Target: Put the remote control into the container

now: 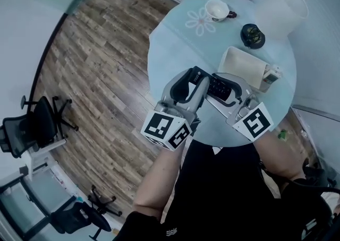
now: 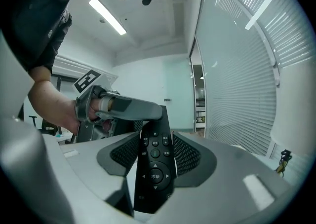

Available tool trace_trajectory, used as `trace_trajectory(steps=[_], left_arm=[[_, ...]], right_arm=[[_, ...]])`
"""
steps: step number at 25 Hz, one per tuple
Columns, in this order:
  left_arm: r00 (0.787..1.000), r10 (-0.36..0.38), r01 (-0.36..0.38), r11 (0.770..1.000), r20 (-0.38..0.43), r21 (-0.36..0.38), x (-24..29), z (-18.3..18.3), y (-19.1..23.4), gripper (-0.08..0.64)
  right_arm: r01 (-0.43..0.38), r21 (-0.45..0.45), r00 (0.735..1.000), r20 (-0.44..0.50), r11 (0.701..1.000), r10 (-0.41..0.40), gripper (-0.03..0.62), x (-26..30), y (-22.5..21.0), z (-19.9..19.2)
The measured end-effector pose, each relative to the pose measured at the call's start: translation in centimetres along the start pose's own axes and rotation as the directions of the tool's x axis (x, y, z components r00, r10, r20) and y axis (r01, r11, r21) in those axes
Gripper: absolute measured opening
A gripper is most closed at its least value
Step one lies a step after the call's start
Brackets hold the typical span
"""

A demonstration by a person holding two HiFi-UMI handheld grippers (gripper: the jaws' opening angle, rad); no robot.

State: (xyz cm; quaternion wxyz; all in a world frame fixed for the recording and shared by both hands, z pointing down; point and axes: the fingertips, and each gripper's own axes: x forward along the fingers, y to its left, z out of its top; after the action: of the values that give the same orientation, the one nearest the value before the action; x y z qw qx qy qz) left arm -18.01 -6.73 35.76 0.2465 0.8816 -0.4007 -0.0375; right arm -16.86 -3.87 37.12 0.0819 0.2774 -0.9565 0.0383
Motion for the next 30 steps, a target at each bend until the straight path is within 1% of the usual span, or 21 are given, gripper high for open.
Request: trace_trajectory(steps=[5, 9, 12, 14, 15, 17, 20, 23, 26, 28, 30], left_arm=[[0.998, -0.063, 0.063, 0.998, -0.003, -0.013, 1.1, 1.5, -3.3, 0.167], [0.994, -0.109, 0.109, 0.994, -0.02, -0.018, 3.2, 1.2, -6.5, 0.167], [0.989, -0.142, 0.141, 0.99, -0.034, -0.01, 4.7, 1.2, -9.1, 0.167], [0.988, -0.156, 0.156, 0.988, -0.017, -0.011, 5.4, 1.7, -10.5, 0.166], [0.986, -0.167, 0.167, 0.986, -0.006, -0.015, 5.8, 2.0, -11.2, 0.146], [0.98, -0.198, 0.198, 0.98, 0.005, -0.017, 6.4, 2.4, -12.7, 0.134], [0.97, -0.242, 0.242, 0.97, -0.011, 0.033, 7.3, 2.5, -15.2, 0.096], [0.968, -0.25, 0.252, 0.965, -0.036, 0.065, 8.0, 2.4, -16.6, 0.095], [0.973, -0.225, 0.23, 0.967, -0.055, 0.106, 8.5, 2.3, -17.1, 0.095], [0.977, -0.201, 0.21, 0.965, -0.073, 0.156, 8.8, 2.2, -17.4, 0.095], [0.979, -0.18, 0.196, 0.958, -0.094, 0.209, 9.1, 2.0, -17.8, 0.095]], right_arm=[[0.06, -0.007, 0.996, 0.065, 0.998, -0.059, 0.21, -3.0, -0.9, 2.5], [0.105, -0.005, 0.989, 0.107, 0.994, -0.104, 0.21, -6.1, -2.3, 3.3], [0.127, -0.021, 0.983, 0.137, 0.992, -0.123, 0.21, -8.1, -3.0, 4.3], [0.133, -0.027, 0.981, 0.143, 0.991, -0.128, 0.21, -9.2, -3.4, 4.7], [0.135, -0.026, 0.981, 0.146, 0.99, -0.13, 0.21, -9.8, -3.7, 4.9], [0.137, -0.02, 0.979, 0.154, 0.99, -0.133, 0.212, -11.0, -4.2, 5.1], [0.13, -0.004, 0.978, 0.164, 0.992, -0.127, 0.206, -12.5, -4.9, 5.3], [0.116, -0.018, 0.979, 0.168, 0.993, -0.112, 0.201, -14.0, -5.4, 5.7], [0.096, -0.041, 0.985, 0.147, 0.994, -0.089, 0.204, -15.6, -5.8, 5.6], [0.095, -0.048, 0.988, 0.124, 0.994, -0.089, 0.204, -17.1, -6.6, 5.2], [0.111, -0.036, 0.989, 0.101, 0.993, -0.107, 0.204, -18.6, -7.8, 4.7]])
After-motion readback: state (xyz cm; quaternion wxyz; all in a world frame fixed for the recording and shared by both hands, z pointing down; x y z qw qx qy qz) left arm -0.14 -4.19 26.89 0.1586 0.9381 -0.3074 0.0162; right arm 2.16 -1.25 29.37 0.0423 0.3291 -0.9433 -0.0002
